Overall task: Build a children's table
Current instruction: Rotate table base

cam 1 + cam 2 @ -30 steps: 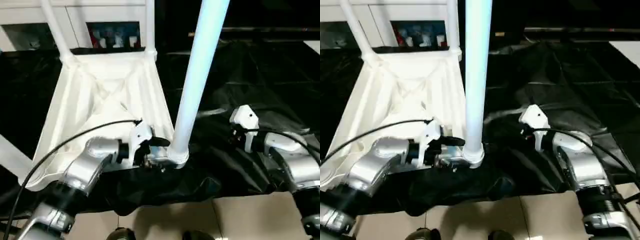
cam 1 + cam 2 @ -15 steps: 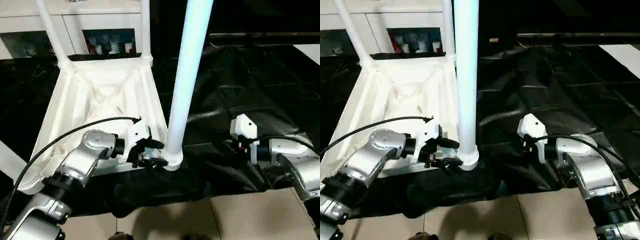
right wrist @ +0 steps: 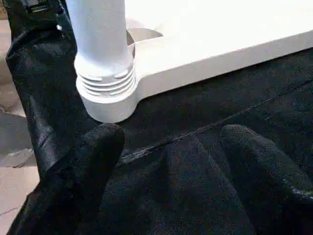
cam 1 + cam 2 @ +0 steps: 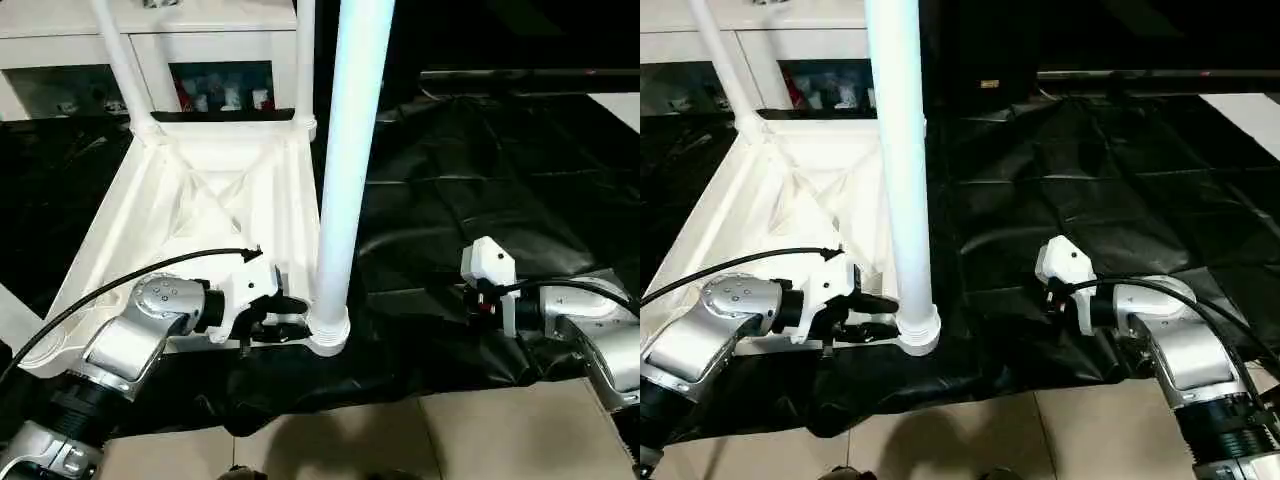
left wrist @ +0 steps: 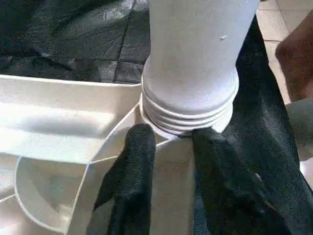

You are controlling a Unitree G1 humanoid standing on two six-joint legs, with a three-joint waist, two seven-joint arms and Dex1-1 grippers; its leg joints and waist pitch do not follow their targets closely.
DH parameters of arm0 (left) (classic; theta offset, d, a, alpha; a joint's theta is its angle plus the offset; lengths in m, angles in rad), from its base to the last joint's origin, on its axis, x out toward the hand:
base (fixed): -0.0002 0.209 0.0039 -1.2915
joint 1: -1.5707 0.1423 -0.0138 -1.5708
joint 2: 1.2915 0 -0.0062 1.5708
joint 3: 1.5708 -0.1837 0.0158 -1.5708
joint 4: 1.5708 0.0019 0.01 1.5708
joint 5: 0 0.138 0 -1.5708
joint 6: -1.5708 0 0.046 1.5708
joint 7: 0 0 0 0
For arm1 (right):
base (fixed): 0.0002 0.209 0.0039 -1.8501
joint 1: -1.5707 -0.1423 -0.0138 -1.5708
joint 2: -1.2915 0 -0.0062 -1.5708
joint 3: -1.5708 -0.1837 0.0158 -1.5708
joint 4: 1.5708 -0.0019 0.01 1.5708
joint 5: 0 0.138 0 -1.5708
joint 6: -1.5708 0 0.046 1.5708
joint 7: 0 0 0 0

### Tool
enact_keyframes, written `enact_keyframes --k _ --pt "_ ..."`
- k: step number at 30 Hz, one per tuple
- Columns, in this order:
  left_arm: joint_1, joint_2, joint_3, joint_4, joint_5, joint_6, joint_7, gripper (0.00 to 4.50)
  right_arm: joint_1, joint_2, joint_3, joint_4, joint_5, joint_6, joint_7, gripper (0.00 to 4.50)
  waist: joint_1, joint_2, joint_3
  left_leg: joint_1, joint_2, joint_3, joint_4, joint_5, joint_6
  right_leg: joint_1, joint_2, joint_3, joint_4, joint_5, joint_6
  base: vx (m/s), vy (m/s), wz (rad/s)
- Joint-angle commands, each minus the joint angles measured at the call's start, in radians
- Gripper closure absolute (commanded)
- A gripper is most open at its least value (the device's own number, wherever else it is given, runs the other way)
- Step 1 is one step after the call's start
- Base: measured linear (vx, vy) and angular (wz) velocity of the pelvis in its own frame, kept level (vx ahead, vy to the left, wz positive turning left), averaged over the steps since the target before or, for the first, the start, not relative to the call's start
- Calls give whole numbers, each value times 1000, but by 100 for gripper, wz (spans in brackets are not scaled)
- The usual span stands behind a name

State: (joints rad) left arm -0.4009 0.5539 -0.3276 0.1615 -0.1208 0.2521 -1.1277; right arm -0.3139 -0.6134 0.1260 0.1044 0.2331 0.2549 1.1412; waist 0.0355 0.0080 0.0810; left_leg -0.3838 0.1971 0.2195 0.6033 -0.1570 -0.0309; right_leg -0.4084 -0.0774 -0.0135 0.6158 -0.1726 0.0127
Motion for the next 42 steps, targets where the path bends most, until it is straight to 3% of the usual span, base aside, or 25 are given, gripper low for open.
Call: enact_keyframes --k 1,6,9,17,22,23,26,27,33,42 --pt "10 25 -41 -4 23 13 -29 324 -17 -10 3 -6 -1 -5 1 75 6 -3 -75 31 29 -33 -74 -371 -20 25 -45 22 -87 -391 -193 0 0 0" --pt "8 17 -22 -16 5 23 -37 324 -12 -12 -1 -13 -1 -6 0 75 7 2 -79 31 28 -31 -73 -352 -15 28 -43 23 -83 -332 -211 0 0 0" --pt "16 17 -7 -30 -9 28 -39 291 -5 -14 -4 -19 -1 -6 -3 75 7 4 -80 29 27 -30 -72 -343 -11 30 -42 22 -82 -311 -217 0 0 0" --pt "38 72 7 -72 -32 63 -81 235 15 -24 -6 -43 21 11 20 75 5 3 -77 31 28 -33 -75 -371 -17 27 -42 21 -86 -372 -200 0 0 0" --pt "47 90 16 -80 -36 74 -88 235 14 -27 -1 -47 25 15 33 75 5 5 -75 34 28 -33 -76 -385 -22 23 -41 22 -87 -382 -200 0 0 0" --pt "45 92 17 -75 -37 71 -87 261 14 -27 0 -47 26 16 34 75 5 1 -75 34 28 -32 -76 -385 -22 23 -41 22 -87 -382 -201 0 0 0" --pt "39 97 17 -59 -35 62 -84 274 12 -28 4 -48 27 16 37 75 7 3 -76 34 28 -33 -76 -386 -24 23 -42 23 -87 -385 -199 0 0 0" --pt "35 98 18 -53 -35 61 -84 301 11 -29 6 -47 28 15 38 75 8 2 -76 34 28 -32 -76 -385 -23 23 -42 23 -87 -380 -200 0 0 0" --pt "16 91 17 -24 -14 34 -73 326 12 -30 5 -46 26 12 43 75 11 5 -79 32 27 -32 -75 -372 -21 26 -42 23 -84 -354 -205 0 0 0" --pt "-24 87 -38 45 46 -39 -90 405 17 -30 3 -50 27 9 44 75 15 10 -80 32 27 -32 -75 -369 -22 27 -44 23 -83 -336 -210 0 0 0"
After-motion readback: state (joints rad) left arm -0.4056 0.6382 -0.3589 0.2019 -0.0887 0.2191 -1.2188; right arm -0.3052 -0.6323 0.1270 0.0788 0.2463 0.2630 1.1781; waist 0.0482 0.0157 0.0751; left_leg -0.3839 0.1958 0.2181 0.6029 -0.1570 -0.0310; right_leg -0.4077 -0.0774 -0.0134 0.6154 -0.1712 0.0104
